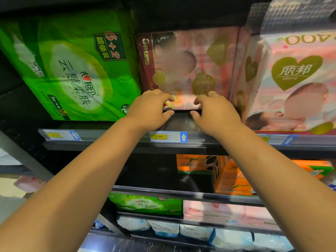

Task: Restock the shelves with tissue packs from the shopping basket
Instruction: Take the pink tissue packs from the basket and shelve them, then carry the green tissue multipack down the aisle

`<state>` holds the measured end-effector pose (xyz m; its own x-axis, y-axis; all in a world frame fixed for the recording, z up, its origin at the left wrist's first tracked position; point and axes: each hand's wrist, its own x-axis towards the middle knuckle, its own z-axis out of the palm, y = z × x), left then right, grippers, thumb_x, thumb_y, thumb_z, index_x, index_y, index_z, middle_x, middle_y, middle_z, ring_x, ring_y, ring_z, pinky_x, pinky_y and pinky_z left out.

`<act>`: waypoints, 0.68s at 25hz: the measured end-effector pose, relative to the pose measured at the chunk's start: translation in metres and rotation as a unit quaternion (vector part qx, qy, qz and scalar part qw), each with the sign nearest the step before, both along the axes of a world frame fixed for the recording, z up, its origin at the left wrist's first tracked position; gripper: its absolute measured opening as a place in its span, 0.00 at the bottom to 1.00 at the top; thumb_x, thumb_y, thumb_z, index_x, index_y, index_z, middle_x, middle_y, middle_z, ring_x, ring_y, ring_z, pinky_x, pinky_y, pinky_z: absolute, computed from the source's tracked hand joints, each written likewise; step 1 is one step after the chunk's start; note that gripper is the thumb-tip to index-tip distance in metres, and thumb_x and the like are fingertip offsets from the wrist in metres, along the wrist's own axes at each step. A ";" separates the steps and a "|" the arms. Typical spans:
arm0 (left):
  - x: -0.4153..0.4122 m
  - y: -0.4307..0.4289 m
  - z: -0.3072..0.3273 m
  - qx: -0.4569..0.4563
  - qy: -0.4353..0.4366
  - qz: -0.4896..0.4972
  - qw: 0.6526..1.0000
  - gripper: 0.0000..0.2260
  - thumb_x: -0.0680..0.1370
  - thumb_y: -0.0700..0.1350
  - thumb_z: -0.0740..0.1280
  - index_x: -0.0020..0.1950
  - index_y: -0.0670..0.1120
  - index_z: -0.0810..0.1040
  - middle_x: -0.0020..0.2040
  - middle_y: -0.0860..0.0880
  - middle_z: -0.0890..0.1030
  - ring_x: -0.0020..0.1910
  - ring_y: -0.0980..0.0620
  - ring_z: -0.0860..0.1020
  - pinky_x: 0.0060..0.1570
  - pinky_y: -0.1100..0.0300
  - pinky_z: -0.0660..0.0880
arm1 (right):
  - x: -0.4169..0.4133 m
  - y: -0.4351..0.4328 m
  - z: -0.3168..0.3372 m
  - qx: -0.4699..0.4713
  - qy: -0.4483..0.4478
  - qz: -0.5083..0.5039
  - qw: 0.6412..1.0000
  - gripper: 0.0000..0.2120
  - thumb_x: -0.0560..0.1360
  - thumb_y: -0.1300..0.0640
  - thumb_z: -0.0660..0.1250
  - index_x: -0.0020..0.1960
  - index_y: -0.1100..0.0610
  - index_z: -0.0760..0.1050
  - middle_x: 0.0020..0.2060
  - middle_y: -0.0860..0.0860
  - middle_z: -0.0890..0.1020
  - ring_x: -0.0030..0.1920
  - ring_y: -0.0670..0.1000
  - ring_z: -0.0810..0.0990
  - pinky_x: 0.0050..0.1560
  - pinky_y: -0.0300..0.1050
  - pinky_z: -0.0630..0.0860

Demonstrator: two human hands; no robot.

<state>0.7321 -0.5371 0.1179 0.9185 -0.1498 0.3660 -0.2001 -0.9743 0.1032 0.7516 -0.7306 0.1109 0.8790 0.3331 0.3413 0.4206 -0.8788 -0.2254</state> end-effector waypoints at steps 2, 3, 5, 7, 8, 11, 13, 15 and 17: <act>-0.018 0.002 0.002 -0.002 -0.040 0.016 0.999 0.21 0.75 0.54 0.68 0.67 0.52 0.73 0.62 0.48 0.75 0.62 0.44 0.71 0.61 0.49 0.70 | -0.009 0.002 0.002 0.014 -0.025 0.013 1.000 0.21 0.77 0.45 0.64 0.66 0.53 0.73 0.60 0.56 0.73 0.61 0.60 0.71 0.53 0.52 0.74; -0.028 0.005 0.002 -0.006 -0.063 0.022 0.998 0.22 0.75 0.54 0.68 0.68 0.52 0.72 0.63 0.49 0.74 0.63 0.46 0.71 0.61 0.49 0.70 | -0.014 0.003 0.002 0.016 -0.043 0.018 0.999 0.22 0.77 0.44 0.64 0.66 0.52 0.72 0.61 0.55 0.73 0.61 0.60 0.71 0.53 0.53 0.74; -0.048 0.011 0.001 -0.014 -0.102 0.041 0.994 0.24 0.74 0.53 0.69 0.69 0.51 0.72 0.66 0.49 0.73 0.65 0.46 0.70 0.64 0.50 0.68 | -0.021 0.006 0.001 0.020 -0.079 0.031 0.996 0.24 0.76 0.41 0.63 0.68 0.52 0.72 0.63 0.55 0.73 0.63 0.59 0.70 0.57 0.55 0.71; -0.069 0.020 -0.003 -0.010 -0.123 0.077 0.989 0.28 0.73 0.54 0.70 0.71 0.50 0.69 0.69 0.47 0.71 0.69 0.45 0.68 0.68 0.47 0.65 | -0.029 0.013 -0.001 0.037 -0.108 0.057 0.992 0.27 0.75 0.40 0.65 0.69 0.51 0.70 0.67 0.57 0.71 0.68 0.60 0.67 0.62 0.59 0.68; -0.080 0.026 -0.006 -0.003 -0.131 0.093 0.987 0.29 0.73 0.54 0.70 0.72 0.50 0.68 0.71 0.46 0.69 0.71 0.44 0.66 0.70 0.45 0.63 | -0.033 0.019 -0.003 0.050 -0.123 0.071 0.989 0.28 0.74 0.41 0.66 0.70 0.52 0.70 0.68 0.58 0.70 0.69 0.61 0.66 0.64 0.61 0.66; -0.118 0.048 -0.014 0.019 -0.149 0.148 0.978 0.32 0.74 0.57 0.69 0.75 0.48 0.63 0.75 0.44 0.63 0.74 0.42 0.60 0.73 0.41 0.57 | -0.047 0.043 -0.015 0.051 -0.172 0.121 0.976 0.31 0.72 0.40 0.64 0.71 0.53 0.69 0.70 0.61 0.69 0.70 0.64 0.66 0.66 0.66 0.65; -0.149 0.064 -0.022 0.017 -0.149 0.190 0.970 0.33 0.74 0.58 0.68 0.75 0.49 0.62 0.76 0.45 0.61 0.76 0.43 0.58 0.74 0.41 0.53 | -0.061 0.066 -0.023 0.029 -0.173 0.152 0.973 0.32 0.72 0.38 0.64 0.72 0.53 0.68 0.71 0.61 0.67 0.71 0.64 0.65 0.67 0.67 0.64; -0.181 0.079 -0.031 0.007 -0.141 0.231 0.963 0.33 0.74 0.60 0.67 0.76 0.50 0.61 0.77 0.45 0.60 0.76 0.43 0.56 0.74 0.42 0.50 | -0.078 0.090 -0.029 0.020 -0.158 0.179 0.971 0.33 0.72 0.37 0.65 0.72 0.52 0.67 0.71 0.61 0.67 0.72 0.63 0.64 0.67 0.68 0.62; -0.220 0.098 -0.040 -0.005 -0.122 0.282 0.951 0.35 0.73 0.61 0.65 0.76 0.50 0.60 0.77 0.45 0.59 0.77 0.43 0.54 0.73 0.42 0.48 | -0.102 0.120 -0.035 0.016 -0.148 0.217 0.965 0.33 0.72 0.37 0.65 0.72 0.51 0.67 0.71 0.61 0.67 0.72 0.63 0.63 0.67 0.68 0.61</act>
